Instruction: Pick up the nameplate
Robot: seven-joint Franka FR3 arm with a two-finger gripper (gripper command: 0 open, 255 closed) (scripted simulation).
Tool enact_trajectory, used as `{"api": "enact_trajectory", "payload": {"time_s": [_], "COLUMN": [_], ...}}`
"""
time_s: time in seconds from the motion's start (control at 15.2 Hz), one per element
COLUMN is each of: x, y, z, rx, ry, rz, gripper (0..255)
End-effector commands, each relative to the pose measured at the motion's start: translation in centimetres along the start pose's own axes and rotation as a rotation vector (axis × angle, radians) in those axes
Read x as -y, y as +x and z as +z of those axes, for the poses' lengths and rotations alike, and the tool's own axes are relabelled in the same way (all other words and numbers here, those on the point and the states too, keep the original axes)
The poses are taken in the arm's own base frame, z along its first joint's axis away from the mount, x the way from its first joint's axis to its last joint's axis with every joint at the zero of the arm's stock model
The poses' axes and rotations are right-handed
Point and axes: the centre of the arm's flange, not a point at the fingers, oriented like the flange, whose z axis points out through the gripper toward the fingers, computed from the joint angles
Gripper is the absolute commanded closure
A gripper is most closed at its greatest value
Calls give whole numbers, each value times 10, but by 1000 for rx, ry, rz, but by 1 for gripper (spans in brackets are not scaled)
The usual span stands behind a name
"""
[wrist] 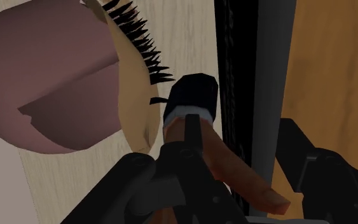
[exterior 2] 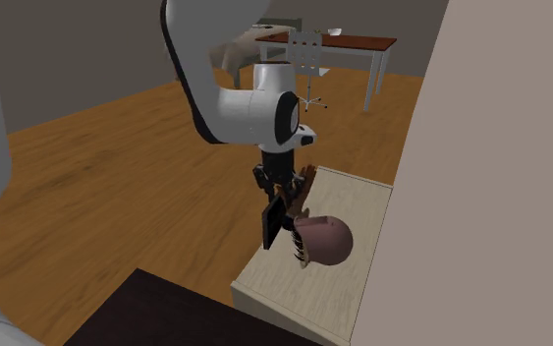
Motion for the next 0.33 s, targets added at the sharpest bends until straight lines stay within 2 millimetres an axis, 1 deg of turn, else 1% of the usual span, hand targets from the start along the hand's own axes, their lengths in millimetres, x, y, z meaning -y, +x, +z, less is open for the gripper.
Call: {"api": "enact_trajectory", "payload": {"time_s": [0.0, 0.13, 0.26], "x": [0, -1, -1], "y": [0, 0, 0], "z": [-11, -21, -22], "rx": [0, 0, 0], "ry": [0, 0, 0], "rz": [0, 0, 0], "gripper": [255, 255, 255]}}
